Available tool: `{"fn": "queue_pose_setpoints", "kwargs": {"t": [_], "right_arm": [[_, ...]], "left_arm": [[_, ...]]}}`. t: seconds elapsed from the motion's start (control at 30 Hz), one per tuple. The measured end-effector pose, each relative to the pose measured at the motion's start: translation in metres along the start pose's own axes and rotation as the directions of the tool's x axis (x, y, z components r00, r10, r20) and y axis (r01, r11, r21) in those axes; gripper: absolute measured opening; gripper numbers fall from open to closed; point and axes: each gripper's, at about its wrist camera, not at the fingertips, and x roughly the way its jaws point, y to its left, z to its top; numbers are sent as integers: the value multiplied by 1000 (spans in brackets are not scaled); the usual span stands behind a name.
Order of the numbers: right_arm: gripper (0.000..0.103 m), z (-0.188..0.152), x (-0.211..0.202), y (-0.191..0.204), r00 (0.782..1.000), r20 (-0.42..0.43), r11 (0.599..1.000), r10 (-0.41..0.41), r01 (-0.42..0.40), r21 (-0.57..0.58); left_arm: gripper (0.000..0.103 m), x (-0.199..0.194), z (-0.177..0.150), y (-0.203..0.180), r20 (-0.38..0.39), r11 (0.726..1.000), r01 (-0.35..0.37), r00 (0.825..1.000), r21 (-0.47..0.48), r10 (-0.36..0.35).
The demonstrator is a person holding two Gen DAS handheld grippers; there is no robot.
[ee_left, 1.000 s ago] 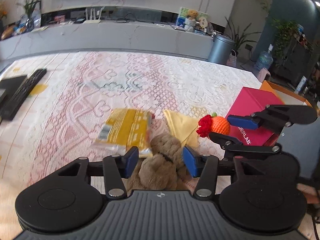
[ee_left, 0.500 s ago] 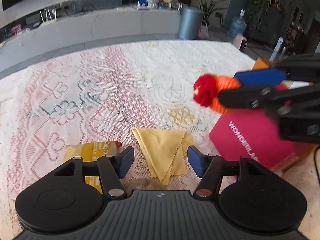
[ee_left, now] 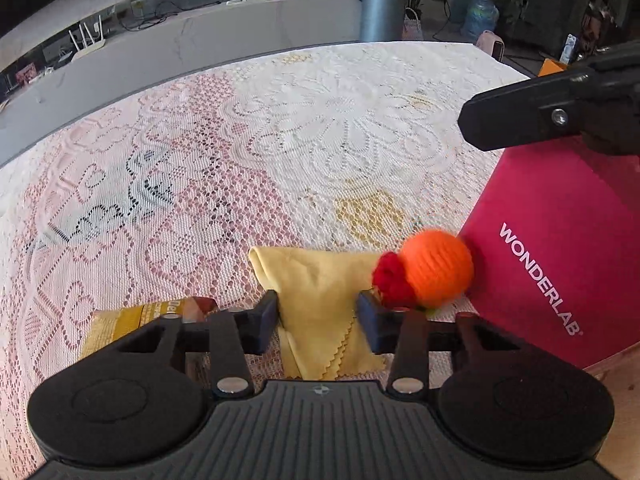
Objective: Organize soft objects
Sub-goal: 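Grasp the yellow cloth with the left tool while the right tool grasps the orange crocheted fruit, then lift both held items and carry them over the orange box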
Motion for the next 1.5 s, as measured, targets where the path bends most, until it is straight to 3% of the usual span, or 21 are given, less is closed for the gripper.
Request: {"fn": "queue_pose_setpoints", "kwargs": {"t": [0.03,0.13,0.2,0.47,0.53,0.57,0.7,0.87,1.0,1.23,1.3,1.4,1.5], "right_arm": [[0,0,0,-1,1000,1,1000,5,-5,5],[0,-1,-1,-4,1000,-2,1000,8,-8,10],[0,0,-1,-6,1000,-13,1000,22,-22,8],[6,5,10,10,989,-120,982,86,-105,-159],[17,7,18,15,979,-177,970,99,-135,-204],[30,7,22,17,972,-210,961,103,-152,-232],[40,6,36,33,959,-272,919,76,-173,-355],[44,7,61,48,937,-348,862,-5,-173,-477],[44,6,79,53,908,-414,832,-65,-179,-524],[43,-10,96,68,894,-407,725,-187,-154,-672],[41,-12,98,68,894,-400,715,-201,-146,-684],[40,-9,92,66,903,-389,733,-184,-137,-666],[40,-6,79,67,922,-347,746,-173,-108,-658]], "left_arm": [[25,0,1,-1,6,1000,-8,1000,10,8],[8,-1,-1,-5,22,998,-37,999,42,36],[5,-2,-2,-4,35,999,-44,999,31,42],[5,-39,-2,7,103,998,-54,993,-44,59],[5,-48,-2,13,110,995,-73,991,-70,80],[5,-53,-3,16,119,994,-72,990,-86,82],[5,-73,-11,26,154,988,-61,985,-141,83],[5,-80,-21,30,176,983,-73,979,-171,104],[5,-82,-24,32,182,981,-48,980,-187,82],[5,-85,-30,29,192,981,-17,980,-196,56],[5,-86,-31,28,192,980,-15,980,-196,53],[5,-89,-33,28,195,980,-10,980,-201,50],[5,-94,-33,26,202,978,-11,978,-206,54]]}}
